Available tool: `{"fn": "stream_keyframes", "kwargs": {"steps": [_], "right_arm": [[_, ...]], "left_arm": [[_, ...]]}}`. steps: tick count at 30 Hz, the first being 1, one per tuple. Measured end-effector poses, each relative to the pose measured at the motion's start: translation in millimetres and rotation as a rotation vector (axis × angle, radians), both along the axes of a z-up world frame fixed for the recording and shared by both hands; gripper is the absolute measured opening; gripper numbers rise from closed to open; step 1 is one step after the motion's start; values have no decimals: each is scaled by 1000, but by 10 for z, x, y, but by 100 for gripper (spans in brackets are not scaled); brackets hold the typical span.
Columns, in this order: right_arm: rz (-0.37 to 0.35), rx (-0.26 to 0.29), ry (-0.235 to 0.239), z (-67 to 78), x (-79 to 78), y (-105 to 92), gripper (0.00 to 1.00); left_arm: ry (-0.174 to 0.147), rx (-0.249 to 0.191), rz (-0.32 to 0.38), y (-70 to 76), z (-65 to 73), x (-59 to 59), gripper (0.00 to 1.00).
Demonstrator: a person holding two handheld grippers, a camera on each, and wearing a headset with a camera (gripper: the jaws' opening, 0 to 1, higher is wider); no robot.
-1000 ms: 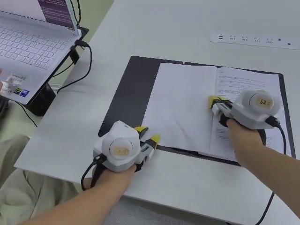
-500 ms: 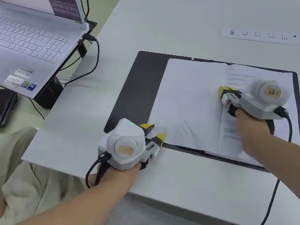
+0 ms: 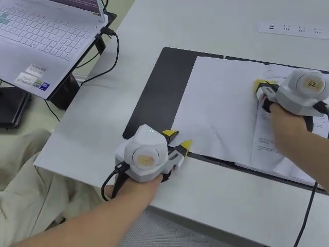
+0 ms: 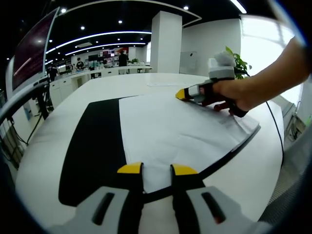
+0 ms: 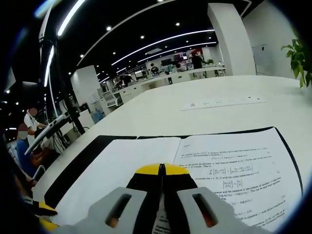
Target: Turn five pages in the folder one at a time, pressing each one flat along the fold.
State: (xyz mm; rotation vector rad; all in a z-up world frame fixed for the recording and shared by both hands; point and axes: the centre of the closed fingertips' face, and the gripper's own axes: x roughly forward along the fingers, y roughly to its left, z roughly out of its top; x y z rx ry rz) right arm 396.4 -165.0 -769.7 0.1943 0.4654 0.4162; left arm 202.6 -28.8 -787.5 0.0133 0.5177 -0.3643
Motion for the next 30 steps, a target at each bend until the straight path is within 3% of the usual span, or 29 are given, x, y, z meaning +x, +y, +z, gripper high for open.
{"fn": "stream_keyframes", "kwargs": {"steps": [13, 21, 30], "right_arm": [[-7, -55, -22, -115, 428, -20, 0], [7, -83, -7, -157, 705, -19, 0], [8, -80, -2, -120, 673, -24, 0]], "left_arm": [[-5, -2, 0, -5, -8, 13, 21], [-6, -3, 0, -14, -9, 13, 21], [-8, -3, 0, -27, -4, 9, 21]]}}
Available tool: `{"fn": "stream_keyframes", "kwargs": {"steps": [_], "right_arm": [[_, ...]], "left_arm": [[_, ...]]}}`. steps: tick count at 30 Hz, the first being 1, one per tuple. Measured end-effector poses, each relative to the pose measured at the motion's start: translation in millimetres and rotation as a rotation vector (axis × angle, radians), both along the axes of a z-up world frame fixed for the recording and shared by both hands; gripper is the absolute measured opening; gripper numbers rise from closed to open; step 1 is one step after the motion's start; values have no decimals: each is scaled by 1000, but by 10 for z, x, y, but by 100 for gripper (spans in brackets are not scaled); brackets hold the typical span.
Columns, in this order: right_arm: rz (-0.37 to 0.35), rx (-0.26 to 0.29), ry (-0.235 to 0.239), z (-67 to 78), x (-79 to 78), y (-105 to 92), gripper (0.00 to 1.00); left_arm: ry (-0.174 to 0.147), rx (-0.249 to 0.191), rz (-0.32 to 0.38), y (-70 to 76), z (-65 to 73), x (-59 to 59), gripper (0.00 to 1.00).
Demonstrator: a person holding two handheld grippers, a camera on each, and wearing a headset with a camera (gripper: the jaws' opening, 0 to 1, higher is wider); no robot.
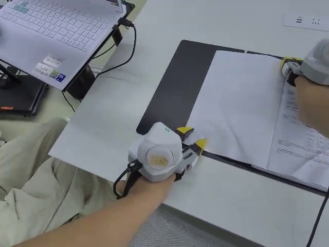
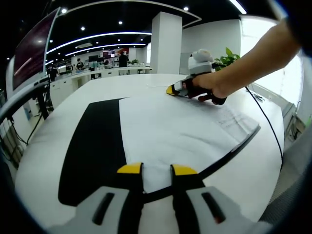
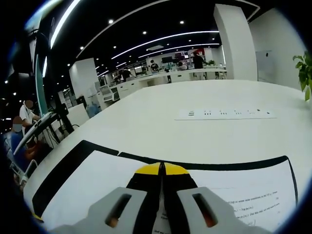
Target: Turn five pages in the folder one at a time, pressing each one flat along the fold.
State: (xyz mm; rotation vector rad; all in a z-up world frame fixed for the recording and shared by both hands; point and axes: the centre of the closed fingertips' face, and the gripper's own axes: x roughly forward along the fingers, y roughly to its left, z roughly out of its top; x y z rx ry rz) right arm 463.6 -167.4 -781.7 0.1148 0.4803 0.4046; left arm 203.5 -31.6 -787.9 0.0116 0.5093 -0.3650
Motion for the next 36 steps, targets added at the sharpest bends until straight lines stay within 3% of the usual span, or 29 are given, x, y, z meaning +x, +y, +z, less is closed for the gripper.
{"fn": "stream_keyframes", "kwargs": {"steps": [17, 29, 36], "right_arm": [[36, 27, -4, 3, -236, -1, 0], [42, 65, 24, -21, -397, 12, 0], [57, 72, 26, 129, -689, 31, 0]], "left_arm": [[0, 3, -3, -1, -6, 7, 21], [0, 8, -9, 4, -7, 14, 21], [0, 9, -9, 9, -16, 21, 21]]}}
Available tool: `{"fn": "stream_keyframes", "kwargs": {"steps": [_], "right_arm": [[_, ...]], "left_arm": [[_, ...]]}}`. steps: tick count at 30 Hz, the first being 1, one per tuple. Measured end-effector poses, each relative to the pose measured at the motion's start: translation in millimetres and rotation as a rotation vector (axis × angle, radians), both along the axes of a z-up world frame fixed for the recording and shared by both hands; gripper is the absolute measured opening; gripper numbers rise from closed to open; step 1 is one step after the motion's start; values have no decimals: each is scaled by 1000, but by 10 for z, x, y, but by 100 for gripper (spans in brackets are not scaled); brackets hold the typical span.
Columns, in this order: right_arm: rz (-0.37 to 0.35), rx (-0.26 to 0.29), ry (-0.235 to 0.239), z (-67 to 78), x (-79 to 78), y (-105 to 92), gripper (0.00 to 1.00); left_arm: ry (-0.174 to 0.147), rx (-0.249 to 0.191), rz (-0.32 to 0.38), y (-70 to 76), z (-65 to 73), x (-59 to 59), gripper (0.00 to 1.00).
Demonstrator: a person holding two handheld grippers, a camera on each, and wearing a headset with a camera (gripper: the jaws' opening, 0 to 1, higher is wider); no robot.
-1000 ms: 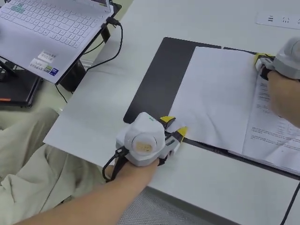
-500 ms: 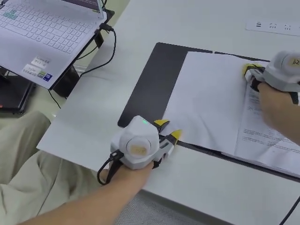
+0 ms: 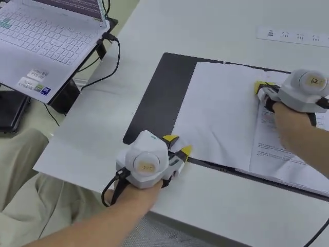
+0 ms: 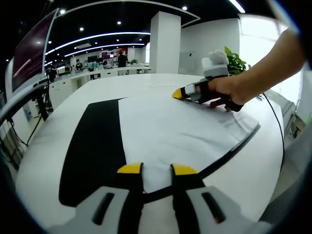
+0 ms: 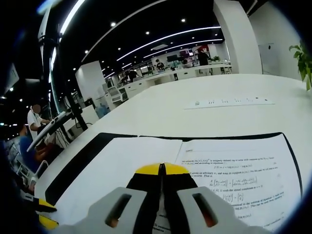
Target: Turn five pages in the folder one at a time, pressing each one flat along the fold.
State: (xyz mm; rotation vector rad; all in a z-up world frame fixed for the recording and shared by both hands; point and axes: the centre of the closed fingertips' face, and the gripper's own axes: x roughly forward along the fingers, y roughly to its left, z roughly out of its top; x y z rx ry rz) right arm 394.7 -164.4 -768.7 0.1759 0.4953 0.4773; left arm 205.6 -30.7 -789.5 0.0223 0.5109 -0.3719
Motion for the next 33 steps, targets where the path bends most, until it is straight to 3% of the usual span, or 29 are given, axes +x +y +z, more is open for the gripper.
{"fn": "stream_keyframes", "kwargs": {"steps": [22, 33], "right_arm": [[40, 61, 16, 24, -459, 1, 0], [55, 81, 26, 22, -778, -8, 0]], "left_arm": [[3, 9, -8, 10, -4, -2, 21], [2, 6, -5, 20, -15, -2, 21]]}}
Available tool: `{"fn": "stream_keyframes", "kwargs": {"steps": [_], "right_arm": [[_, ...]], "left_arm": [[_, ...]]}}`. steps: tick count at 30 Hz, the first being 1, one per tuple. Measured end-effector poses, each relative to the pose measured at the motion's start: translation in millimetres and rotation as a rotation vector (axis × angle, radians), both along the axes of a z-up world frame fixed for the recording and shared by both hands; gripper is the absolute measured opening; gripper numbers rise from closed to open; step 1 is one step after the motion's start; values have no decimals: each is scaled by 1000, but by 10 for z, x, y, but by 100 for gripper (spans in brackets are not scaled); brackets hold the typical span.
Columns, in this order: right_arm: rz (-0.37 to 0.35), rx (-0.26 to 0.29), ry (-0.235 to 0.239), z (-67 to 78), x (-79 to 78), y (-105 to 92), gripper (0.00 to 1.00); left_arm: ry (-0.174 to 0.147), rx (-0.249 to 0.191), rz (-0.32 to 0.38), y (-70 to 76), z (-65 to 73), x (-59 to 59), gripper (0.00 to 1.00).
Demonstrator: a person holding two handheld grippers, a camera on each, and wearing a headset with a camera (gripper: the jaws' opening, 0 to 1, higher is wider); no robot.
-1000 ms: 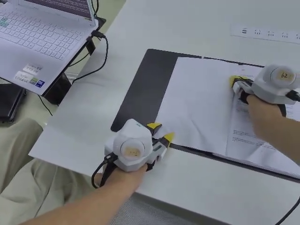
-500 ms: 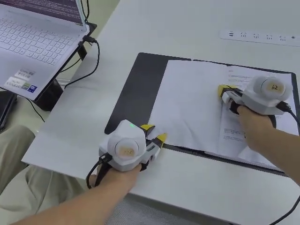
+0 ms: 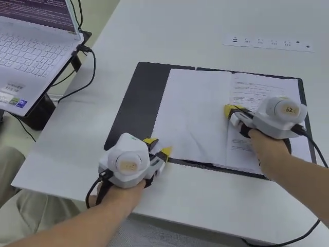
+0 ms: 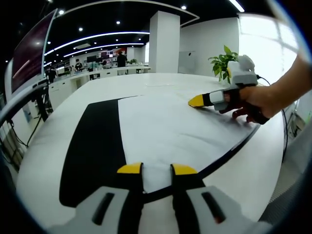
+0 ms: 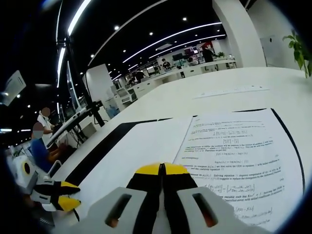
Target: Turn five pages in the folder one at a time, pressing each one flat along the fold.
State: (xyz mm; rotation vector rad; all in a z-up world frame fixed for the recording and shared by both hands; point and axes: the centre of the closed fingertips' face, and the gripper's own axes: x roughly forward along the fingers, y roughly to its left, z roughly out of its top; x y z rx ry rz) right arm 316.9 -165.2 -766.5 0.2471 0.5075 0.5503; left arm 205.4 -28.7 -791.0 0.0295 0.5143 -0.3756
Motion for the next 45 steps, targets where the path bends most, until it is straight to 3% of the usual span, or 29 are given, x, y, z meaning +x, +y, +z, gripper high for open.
{"fn": "stream_keyframes", "kwargs": {"steps": [15, 19, 45], "right_arm": [[20, 18, 27, -22, -385, 34, 0], [26, 19, 30, -41, -413, 32, 0], [91, 15, 69, -138, -1010, 2, 0]], "left_arm": [[1, -1, 1, 1, 12, -5, 21], [-1, -2, 1, 1, 22, -7, 21], [-2, -8, 8, 5, 36, 0, 21]]}}
